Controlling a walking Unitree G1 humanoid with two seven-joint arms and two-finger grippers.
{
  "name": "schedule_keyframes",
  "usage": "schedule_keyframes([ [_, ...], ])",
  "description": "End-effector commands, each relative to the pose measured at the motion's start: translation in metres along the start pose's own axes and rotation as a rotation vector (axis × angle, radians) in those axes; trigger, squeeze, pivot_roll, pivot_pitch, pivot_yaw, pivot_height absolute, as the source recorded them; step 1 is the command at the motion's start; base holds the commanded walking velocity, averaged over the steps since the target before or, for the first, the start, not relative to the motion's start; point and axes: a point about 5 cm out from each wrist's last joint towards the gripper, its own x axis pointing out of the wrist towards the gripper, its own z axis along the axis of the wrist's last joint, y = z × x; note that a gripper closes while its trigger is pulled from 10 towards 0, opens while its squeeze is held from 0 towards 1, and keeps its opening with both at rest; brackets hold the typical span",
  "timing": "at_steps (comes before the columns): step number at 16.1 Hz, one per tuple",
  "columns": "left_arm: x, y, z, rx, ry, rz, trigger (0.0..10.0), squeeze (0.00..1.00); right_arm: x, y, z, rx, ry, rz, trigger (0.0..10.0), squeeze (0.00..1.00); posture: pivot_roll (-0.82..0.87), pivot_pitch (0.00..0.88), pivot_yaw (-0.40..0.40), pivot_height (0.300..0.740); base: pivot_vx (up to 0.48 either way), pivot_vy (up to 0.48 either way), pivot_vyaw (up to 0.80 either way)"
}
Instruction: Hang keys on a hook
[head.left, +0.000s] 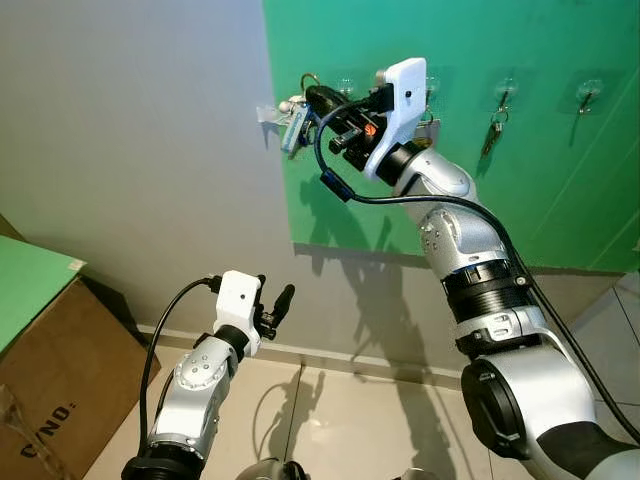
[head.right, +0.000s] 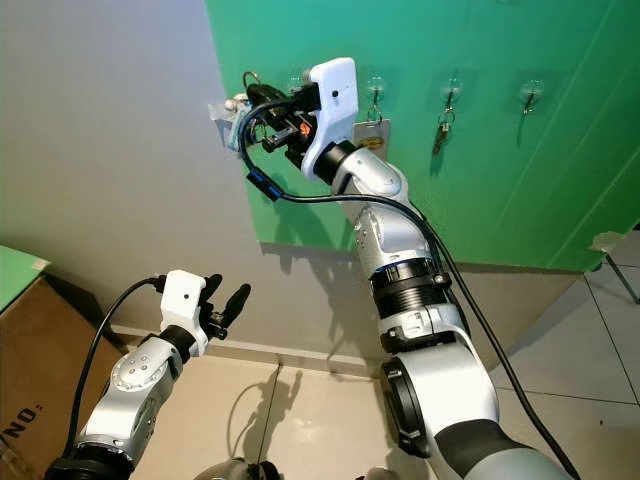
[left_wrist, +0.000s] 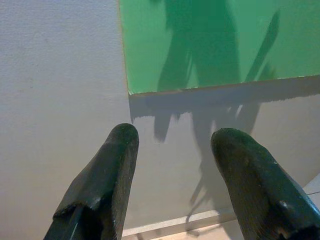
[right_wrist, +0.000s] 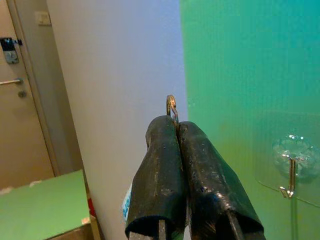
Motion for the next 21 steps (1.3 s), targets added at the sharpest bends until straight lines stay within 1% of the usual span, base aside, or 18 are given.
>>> schedule_keyframes([
  [1, -0.001, 0.001, 0.001, 0.008, 0.004, 0.001, 10.0, 0.00, -0.003, -0.003, 0.003, 0.022, -0.018, -0.025, 0.0, 0.00, -0.19, 0.000, 0.071, 0.740, 0.000, 0.000, 0.00],
  [6, -0.001, 0.002, 0.001, 0.011, 0.005, -0.003, 10.0, 0.00, -0.006, -0.008, 0.001, 0.052, -0.004, -0.061, 0.0, 0.00, -0.19, 0.000, 0.075, 0.740, 0.000, 0.000, 0.00],
  [9, -0.001, 0.001, 0.001, 0.011, 0.006, -0.001, 10.0, 0.00, -0.006, -0.009, -0.002, 0.120, 0.006, -0.070, 0.0, 0.00, -0.19, 0.000, 0.073, 0.740, 0.000, 0.000, 0.00],
  [12, -0.001, 0.001, 0.001, 0.010, 0.006, 0.001, 10.0, 0.00, -0.007, -0.009, -0.003, 0.145, 0.012, -0.068, 0.0, 0.00, -0.18, 0.000, 0.071, 0.740, 0.000, 0.000, 0.00],
  [17, -0.001, 0.001, 0.001, 0.011, 0.006, 0.000, 10.0, 0.00, -0.010, -0.016, -0.005, 0.143, 0.022, -0.109, 0.0, 0.00, -0.19, 0.000, 0.073, 0.740, 0.000, 0.000, 0.00],
  [19, -0.001, 0.001, 0.001, 0.012, 0.006, -0.001, 10.0, 0.00, -0.011, -0.022, -0.006, 0.130, 0.027, -0.138, 0.0, 0.00, -0.19, 0.000, 0.075, 0.740, 0.000, 0.000, 0.00],
  [21, -0.001, 0.001, 0.002, 0.012, 0.006, -0.001, 10.0, 0.00, -0.013, -0.026, -0.008, 0.136, 0.032, -0.164, 0.0, 0.00, -0.19, 0.000, 0.074, 0.740, 0.000, 0.000, 0.00],
])
